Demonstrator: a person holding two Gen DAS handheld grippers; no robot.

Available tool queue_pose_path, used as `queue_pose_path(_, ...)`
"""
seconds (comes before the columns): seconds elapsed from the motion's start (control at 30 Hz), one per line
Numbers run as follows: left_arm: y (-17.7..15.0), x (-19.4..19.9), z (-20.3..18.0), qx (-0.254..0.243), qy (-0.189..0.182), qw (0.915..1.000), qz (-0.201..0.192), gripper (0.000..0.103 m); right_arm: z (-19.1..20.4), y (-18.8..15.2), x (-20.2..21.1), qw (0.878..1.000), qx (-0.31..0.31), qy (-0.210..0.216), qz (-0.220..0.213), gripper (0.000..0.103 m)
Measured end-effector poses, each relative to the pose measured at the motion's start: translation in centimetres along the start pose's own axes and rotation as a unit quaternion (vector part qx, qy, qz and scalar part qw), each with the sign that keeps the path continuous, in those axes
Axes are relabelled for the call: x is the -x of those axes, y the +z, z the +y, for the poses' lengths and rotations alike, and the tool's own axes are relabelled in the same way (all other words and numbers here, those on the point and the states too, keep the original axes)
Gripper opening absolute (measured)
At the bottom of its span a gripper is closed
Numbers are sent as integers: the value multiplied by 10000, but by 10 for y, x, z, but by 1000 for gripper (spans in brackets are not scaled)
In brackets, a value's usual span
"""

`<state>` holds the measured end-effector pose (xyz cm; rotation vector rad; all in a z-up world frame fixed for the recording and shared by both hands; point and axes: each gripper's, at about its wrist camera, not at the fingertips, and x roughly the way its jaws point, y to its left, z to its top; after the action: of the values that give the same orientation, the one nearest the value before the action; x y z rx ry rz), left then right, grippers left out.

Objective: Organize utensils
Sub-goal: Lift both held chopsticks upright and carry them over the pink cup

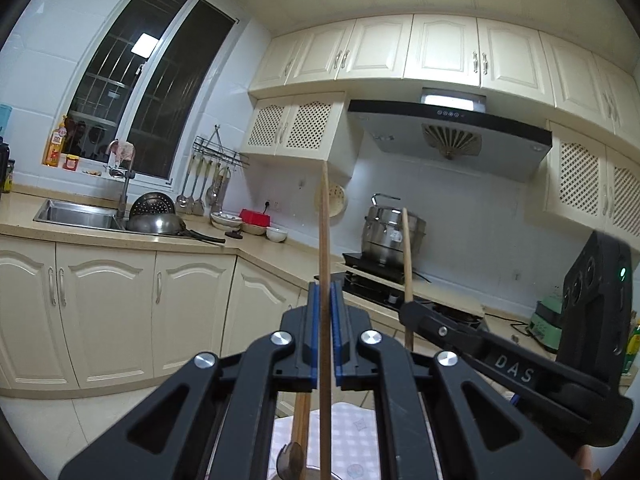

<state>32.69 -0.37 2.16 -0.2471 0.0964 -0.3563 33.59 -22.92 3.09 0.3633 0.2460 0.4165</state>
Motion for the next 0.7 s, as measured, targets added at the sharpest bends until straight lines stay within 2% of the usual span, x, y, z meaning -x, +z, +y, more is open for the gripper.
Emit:
queue_pose_path(0.2,-28,-26,14,122,151,9996,228,5,-12,-15,-24,9999,-59,-73,111,6)
queue_pose_path(0.53,-58,-45,23,103,275,9986,441,5,-25,-35,-44,9994,-80,-230,260,6)
queue_pose_path(0.7,-66,-47,24,-28,281,9976,638,5,-30,-47,-50,9979,-12,-240,594,8)
